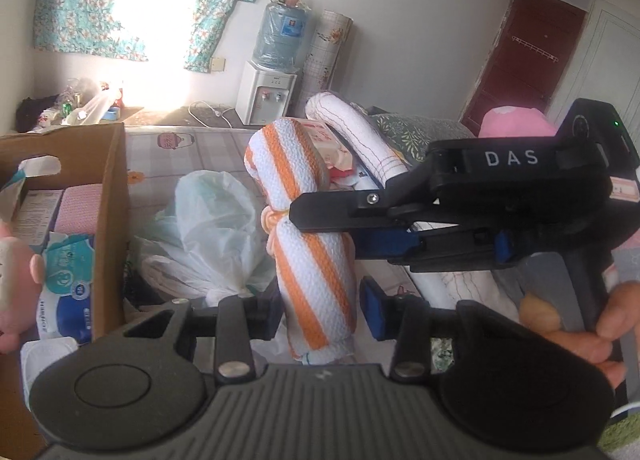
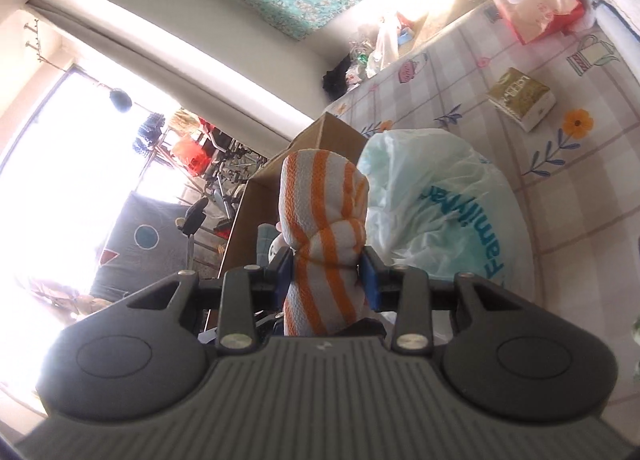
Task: Organize soft objects
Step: 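Lift the orange-striped sock with the right tool and carry it over the box, then lower the sock into the box beside the towel and open the right tool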
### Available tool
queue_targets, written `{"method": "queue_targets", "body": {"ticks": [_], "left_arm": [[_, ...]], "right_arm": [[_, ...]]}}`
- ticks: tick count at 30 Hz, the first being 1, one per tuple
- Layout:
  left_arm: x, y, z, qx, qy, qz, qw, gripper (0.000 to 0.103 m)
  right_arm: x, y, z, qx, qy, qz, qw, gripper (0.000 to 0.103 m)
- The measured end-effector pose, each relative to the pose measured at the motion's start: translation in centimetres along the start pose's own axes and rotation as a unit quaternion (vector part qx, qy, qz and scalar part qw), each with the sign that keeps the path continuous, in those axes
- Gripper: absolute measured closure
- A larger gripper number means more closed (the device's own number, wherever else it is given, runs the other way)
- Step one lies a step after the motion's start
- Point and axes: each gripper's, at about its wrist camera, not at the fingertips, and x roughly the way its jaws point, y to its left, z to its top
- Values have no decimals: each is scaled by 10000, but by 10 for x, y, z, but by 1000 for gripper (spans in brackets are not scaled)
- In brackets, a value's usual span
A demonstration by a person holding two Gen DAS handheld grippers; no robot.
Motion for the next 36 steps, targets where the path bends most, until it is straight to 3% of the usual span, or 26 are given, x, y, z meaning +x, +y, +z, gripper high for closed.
{"method": "queue_targets", "body": {"ticks": [4,8,10,14,21,25,28,36], "left_arm": [[-36,53,1,-405,-284,471,9977,61],[-65,109,-6,-791,-305,964,9917,61],[-81,136,-10,-962,-307,1258,9869,61],[-111,179,-18,-1277,-415,1843,9737,49],[-153,227,-29,-1593,-529,2569,9517,46],[-155,240,-32,-1663,-365,2704,9476,46],[-150,242,-36,-1675,-306,2645,9492,46],[-144,221,-33,-1502,-359,2434,9576,45]], "right_arm": [[54,43,-2,-259,382,288,9985,68],[120,84,-11,-444,883,485,9939,68],[156,102,-17,-492,1144,575,9905,68],[222,132,-35,-494,1625,569,9838,68],[307,158,-73,-336,2281,343,9724,67],[338,161,-93,-224,2588,106,9656,64],[346,155,-100,-49,2742,17,9617,61],[312,149,-92,122,2590,264,9654,59]]}}
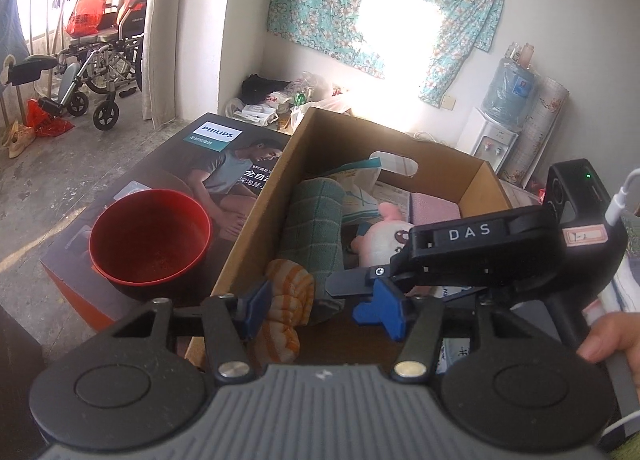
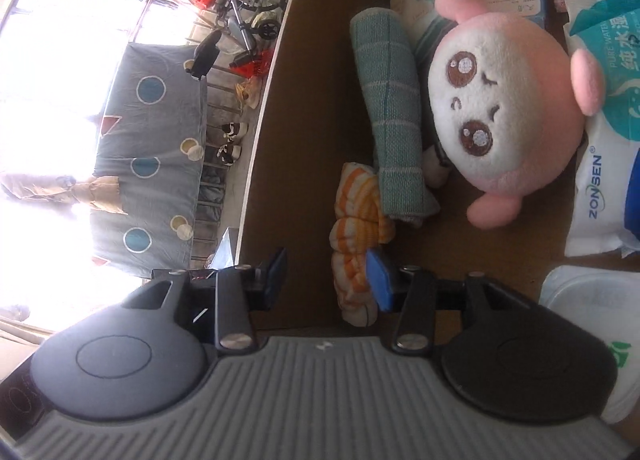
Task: Organize soft objects
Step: 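Lower the sock into the box beside the towel and open the right tool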
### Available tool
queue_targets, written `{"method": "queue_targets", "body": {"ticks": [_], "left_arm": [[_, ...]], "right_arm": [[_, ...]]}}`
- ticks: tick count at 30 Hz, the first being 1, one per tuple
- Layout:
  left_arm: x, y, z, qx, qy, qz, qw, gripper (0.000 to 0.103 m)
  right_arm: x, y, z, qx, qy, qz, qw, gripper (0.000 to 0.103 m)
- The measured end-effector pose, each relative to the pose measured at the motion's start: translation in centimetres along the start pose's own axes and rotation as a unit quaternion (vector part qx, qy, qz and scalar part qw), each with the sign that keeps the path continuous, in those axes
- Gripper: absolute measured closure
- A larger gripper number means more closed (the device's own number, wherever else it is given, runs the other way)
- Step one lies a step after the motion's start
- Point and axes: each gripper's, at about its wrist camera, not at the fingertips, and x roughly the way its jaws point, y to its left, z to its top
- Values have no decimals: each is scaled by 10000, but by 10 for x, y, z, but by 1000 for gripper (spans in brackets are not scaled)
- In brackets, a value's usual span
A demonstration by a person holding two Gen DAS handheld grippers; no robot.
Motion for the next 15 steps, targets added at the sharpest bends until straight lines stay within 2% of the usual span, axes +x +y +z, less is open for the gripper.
{"method": "queue_targets", "body": {"ticks": [6,10,11,15], "left_arm": [[-12,-42,-1,381,-233,-549,9975,38],[-9,-87,-5,791,-100,-1058,9912,37],[-8,-100,-7,893,-58,-1185,9889,37],[0,-153,-17,1272,94,-1617,9786,37]], "right_arm": [[-73,-18,-12,44,-771,355,9964,55],[-144,-49,-38,211,-1481,567,9871,53],[-160,-58,-46,267,-1657,578,9841,50],[-234,-97,-87,405,-2523,198,9666,49]]}}
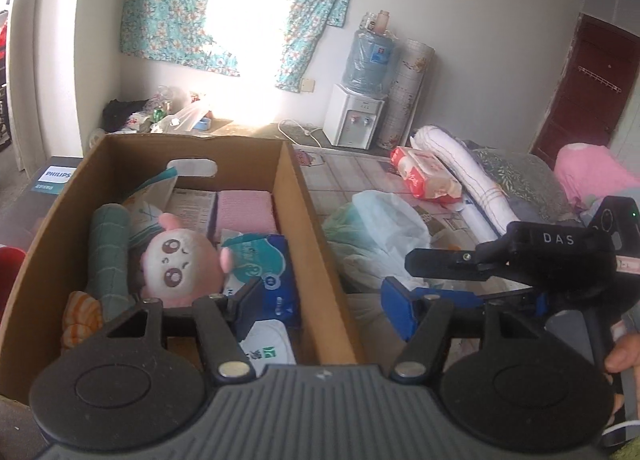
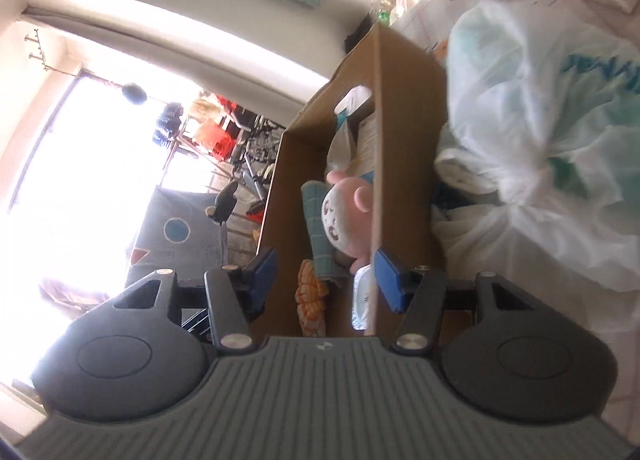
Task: Organize soft objects
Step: 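Lower the sock into the box beside the towel and open the right tool, then move the right tool to the green floral scrunchie while the left tool reaches the gold snack packet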
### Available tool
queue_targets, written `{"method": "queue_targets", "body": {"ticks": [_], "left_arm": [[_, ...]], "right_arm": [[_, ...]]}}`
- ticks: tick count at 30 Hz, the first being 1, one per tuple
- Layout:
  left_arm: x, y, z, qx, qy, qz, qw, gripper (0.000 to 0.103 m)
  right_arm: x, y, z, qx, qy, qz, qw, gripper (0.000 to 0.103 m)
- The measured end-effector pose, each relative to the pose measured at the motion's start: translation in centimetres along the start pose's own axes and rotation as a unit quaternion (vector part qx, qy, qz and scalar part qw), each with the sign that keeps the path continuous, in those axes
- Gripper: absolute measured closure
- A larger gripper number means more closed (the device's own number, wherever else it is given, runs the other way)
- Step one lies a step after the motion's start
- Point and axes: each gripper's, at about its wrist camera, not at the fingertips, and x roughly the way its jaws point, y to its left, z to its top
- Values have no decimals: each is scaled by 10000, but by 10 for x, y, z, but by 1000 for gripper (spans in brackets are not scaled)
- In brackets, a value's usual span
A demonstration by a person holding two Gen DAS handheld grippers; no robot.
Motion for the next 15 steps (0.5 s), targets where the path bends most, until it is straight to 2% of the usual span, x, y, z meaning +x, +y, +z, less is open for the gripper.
{"method": "queue_targets", "body": {"ticks": [4,7,8,9,12,15], "left_arm": [[29,-47,6,343,225,-352,9985,37],[58,-80,15,636,514,-559,9951,37],[70,-92,19,752,660,-617,9931,36],[83,-102,25,847,810,-660,9909,35],[120,-127,45,1014,1201,-685,9852,32],[158,-151,69,1119,1485,-715,9800,24]], "right_arm": [[-81,-32,-2,-4,-786,-399,9961,49],[-137,-52,-10,-348,-1374,-1170,9830,42],[-147,-55,-12,-469,-1486,-1438,9773,37],[-160,-61,-17,-658,-1609,-1828,9677,33],[-183,-78,-28,-1233,-1802,-2945,9304,32],[-187,-95,-39,-1637,-1890,-3605,8986,25]]}}
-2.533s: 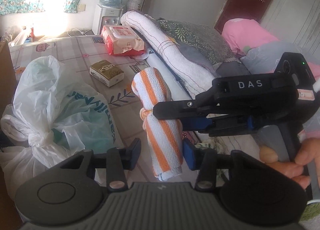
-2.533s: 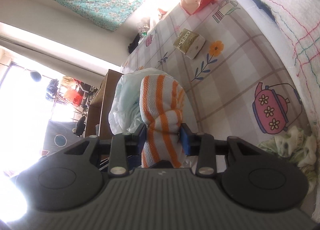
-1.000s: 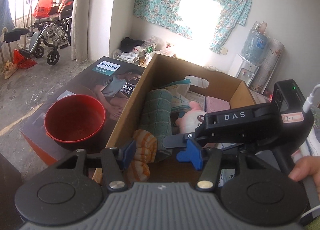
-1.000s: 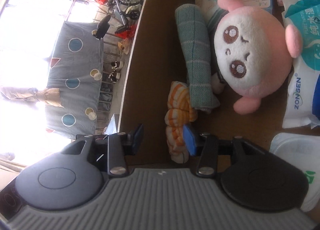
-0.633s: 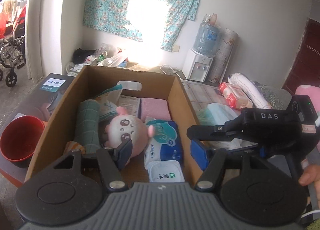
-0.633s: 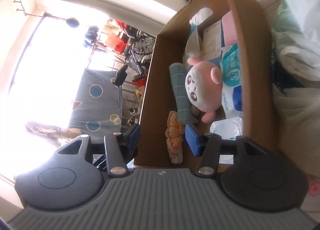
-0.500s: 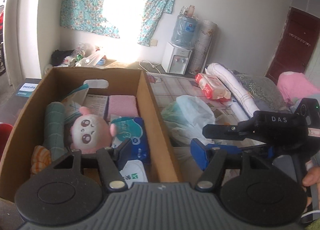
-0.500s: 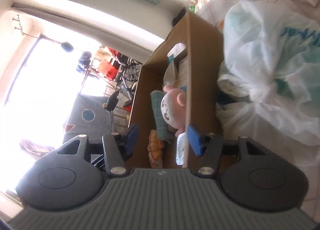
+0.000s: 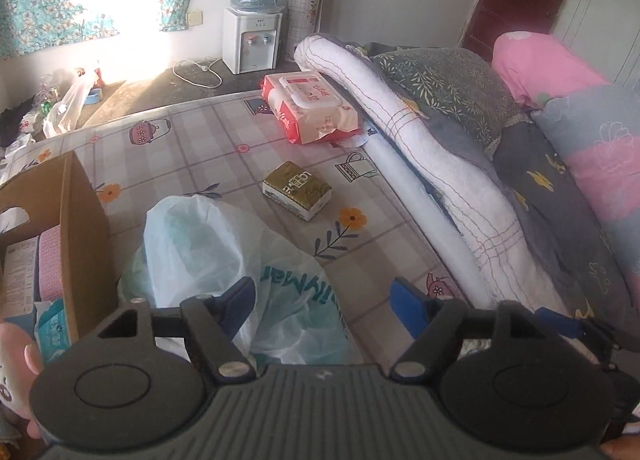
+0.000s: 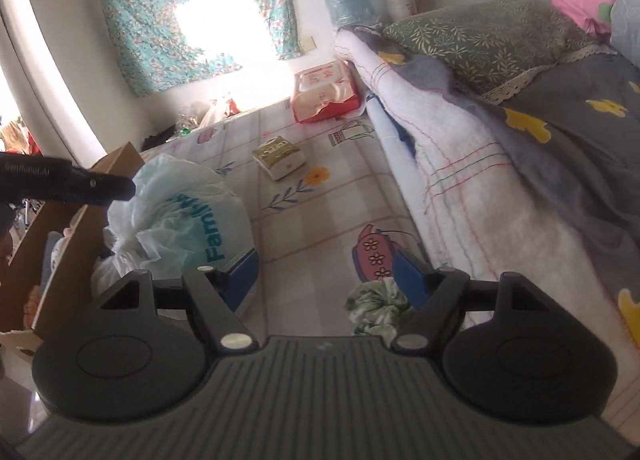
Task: Organize soft objects
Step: 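Move the right tool to the green floral scrunchie while the left tool reaches the gold snack packet, then close the right tool on the green scrunchie while the left tool grasps and lifts the gold packet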
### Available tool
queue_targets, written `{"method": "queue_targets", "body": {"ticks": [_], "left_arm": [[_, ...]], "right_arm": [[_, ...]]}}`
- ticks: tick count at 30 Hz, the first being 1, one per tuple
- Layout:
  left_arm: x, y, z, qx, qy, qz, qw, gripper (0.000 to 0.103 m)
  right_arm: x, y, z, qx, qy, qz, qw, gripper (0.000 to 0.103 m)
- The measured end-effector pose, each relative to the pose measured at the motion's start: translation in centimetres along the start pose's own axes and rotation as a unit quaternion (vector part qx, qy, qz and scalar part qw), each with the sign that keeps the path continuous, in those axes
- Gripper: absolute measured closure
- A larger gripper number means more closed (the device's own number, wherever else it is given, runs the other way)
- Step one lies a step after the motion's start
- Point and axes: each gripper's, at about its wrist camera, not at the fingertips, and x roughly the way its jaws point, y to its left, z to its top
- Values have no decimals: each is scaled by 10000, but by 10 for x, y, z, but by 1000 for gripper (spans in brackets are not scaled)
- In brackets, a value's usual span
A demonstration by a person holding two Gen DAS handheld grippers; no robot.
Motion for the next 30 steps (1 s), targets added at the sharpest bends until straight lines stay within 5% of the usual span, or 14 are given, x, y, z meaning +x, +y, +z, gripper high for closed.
{"method": "queue_targets", "body": {"ticks": [5,10,14,22,30], "left_arm": [[66,-10,64,-239,547,13,9982,15],[146,6,101,-926,1217,275,9879,15],[190,20,111,-1307,1590,492,9774,15],[232,19,118,-1327,1854,783,9705,16],[244,14,117,-1340,1787,1024,9693,32]], "right_arm": [[23,-9,-20,-408,144,-500,9978,24],[49,-12,-25,-330,341,-734,9962,25],[58,-20,-32,-174,444,-551,9973,44],[62,-15,-33,-155,287,-283,9991,67],[66,-7,-34,-143,247,-57,9996,79]]}}
